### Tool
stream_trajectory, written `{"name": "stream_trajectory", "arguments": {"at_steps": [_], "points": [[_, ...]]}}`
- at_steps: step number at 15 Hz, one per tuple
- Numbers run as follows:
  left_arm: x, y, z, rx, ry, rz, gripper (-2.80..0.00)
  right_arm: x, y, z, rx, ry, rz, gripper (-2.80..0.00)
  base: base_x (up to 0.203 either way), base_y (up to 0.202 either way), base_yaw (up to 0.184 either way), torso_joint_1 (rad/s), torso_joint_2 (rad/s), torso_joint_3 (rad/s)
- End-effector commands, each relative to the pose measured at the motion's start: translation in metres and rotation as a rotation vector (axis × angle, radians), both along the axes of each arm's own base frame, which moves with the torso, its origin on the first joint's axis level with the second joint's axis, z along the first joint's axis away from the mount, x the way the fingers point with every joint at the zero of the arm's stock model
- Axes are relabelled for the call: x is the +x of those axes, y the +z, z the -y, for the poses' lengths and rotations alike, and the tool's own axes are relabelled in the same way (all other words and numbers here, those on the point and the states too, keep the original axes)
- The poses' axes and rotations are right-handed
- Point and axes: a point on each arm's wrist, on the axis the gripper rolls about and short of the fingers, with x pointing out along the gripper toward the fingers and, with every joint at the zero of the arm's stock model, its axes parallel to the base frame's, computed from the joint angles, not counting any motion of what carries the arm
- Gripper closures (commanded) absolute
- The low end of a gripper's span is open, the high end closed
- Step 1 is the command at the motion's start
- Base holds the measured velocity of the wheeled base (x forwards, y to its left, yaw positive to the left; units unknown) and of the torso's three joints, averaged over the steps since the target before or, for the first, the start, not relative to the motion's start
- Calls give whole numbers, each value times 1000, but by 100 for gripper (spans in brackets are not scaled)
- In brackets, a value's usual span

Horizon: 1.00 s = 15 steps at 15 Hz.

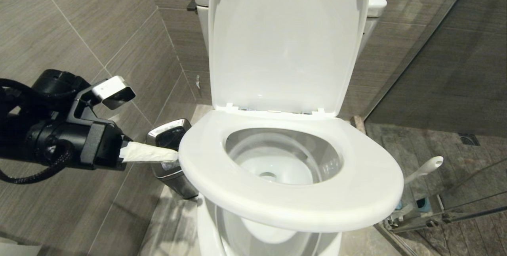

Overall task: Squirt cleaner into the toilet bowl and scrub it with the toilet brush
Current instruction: Close the toilet lid

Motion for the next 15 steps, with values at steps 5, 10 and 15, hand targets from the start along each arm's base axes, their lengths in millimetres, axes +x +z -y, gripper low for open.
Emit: {"name": "stream_trajectory", "arguments": {"at_steps": [5,10,15], "points": [[-6,-3,-9,15,39,-16,0,0,0,0,0,1,-2,0,0,0,0,0,0,0],[3,17,-25,51,125,104,0,0,0,0,0,1,-2,0,0,0,0,0,0,0],[43,67,-33,83,215,431,0,0,0,0,0,1,-1,0,0,0,0,0,0,0]]}}
